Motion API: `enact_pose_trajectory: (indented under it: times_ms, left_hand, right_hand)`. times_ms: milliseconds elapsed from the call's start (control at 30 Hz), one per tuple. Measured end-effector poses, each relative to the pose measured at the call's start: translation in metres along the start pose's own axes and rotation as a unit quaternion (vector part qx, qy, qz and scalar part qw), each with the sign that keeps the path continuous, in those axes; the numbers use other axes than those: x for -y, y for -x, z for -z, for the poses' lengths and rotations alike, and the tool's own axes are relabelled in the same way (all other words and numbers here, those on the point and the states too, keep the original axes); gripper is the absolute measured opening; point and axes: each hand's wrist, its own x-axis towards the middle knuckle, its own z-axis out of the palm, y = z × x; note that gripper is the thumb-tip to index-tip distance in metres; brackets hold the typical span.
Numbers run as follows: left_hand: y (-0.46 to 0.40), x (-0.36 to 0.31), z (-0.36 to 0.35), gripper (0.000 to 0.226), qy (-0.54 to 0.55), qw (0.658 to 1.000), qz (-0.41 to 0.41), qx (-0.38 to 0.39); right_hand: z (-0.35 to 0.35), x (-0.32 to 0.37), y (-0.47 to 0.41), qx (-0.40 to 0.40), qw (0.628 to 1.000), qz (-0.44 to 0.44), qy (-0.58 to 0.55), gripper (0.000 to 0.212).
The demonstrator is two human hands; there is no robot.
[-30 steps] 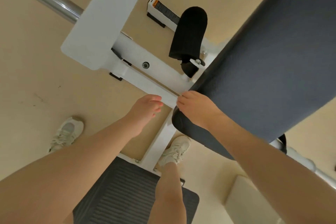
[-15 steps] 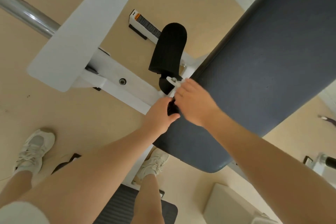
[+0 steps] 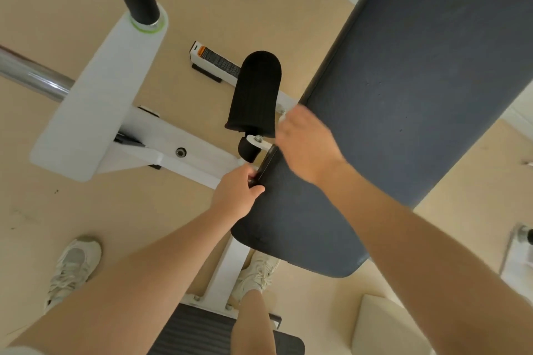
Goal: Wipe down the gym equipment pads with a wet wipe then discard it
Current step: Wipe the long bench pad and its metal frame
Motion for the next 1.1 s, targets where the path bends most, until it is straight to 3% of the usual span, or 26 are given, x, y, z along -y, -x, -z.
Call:
enact_pose_trajectory:
  times_ms: [67,200,267,300,367,433,467,500,533,567,667,733,767,833,900,967,1100]
  left_hand:
    - [0.008,0.000,0.011,0.026,-0.020,1.000,0.013,-0.017]
    - [0.033,-0.006,0.047,0.031,-0.013,0.997,0.040,-0.065]
    - [0.045,-0.018,0.064,0.028,0.010,0.996,0.035,-0.081]
    - [0.051,-0.025,0.072,0.026,0.029,0.995,0.033,-0.092]
    - [0.064,-0.041,0.086,0.024,0.078,0.989,0.034,-0.121]
    - [0.077,-0.054,0.097,0.021,0.134,0.978,0.031,-0.160]
    - [0.083,-0.060,0.102,0.020,0.161,0.970,0.026,-0.181]
    - [0.088,-0.065,0.107,0.018,0.187,0.961,0.021,-0.202]
    - [0.093,-0.070,0.113,0.016,0.211,0.951,0.016,-0.225]
    - [0.096,-0.074,0.121,0.015,0.232,0.941,0.011,-0.247]
    - [0.094,-0.081,0.150,0.018,0.278,0.907,-0.004,-0.315]
    - [0.086,-0.082,0.175,0.019,0.294,0.889,-0.007,-0.351]
    - [0.081,-0.081,0.188,0.022,0.293,0.885,-0.010,-0.361]
    - [0.068,-0.080,0.218,0.031,0.278,0.891,-0.016,-0.358]
    - [0.053,-0.078,0.245,0.036,0.284,0.903,-0.021,-0.321]
    - [0.037,-0.079,0.267,0.039,0.311,0.914,-0.042,-0.256]
    - [0.015,-0.087,0.298,0.026,0.337,0.931,-0.047,-0.132]
  right_hand:
    - [-0.004,0.020,0.012,-0.001,0.998,0.027,-0.055,0.024]
    - [-0.001,0.041,0.016,0.078,0.986,0.106,-0.098,0.028]
    - [0.013,0.037,0.014,0.105,0.975,0.054,-0.187,0.026]
    - [0.024,0.031,0.016,0.088,0.957,-0.001,-0.275,0.027]
    - [0.053,0.012,0.020,0.031,0.873,-0.157,-0.460,0.027]
    - [0.084,-0.009,0.022,0.058,0.847,-0.216,-0.481,0.030]
    - [0.098,-0.016,0.021,0.108,0.815,-0.256,-0.509,0.038]
    - [0.109,-0.021,0.020,0.107,0.789,-0.300,-0.526,0.049]
    - [0.124,-0.025,0.021,0.091,0.781,-0.308,-0.536,0.056]
    - [0.137,-0.026,0.022,0.080,0.750,-0.321,-0.573,0.058]
    - [0.153,-0.021,0.005,0.047,0.737,-0.318,-0.595,0.050]
    - [0.170,-0.012,-0.010,0.063,0.695,-0.329,-0.636,0.042]
    - [0.178,-0.008,-0.019,0.052,0.626,-0.349,-0.695,0.038]
    - [0.190,0.002,-0.043,0.023,0.380,-0.381,-0.842,0.028]
    - [0.194,0.010,-0.064,-0.009,0.234,-0.426,-0.874,0.015]
    - [0.198,0.015,-0.087,-0.011,0.223,-0.425,-0.877,0.014]
    - [0.207,0.026,-0.128,-0.030,0.298,-0.389,-0.871,0.020]
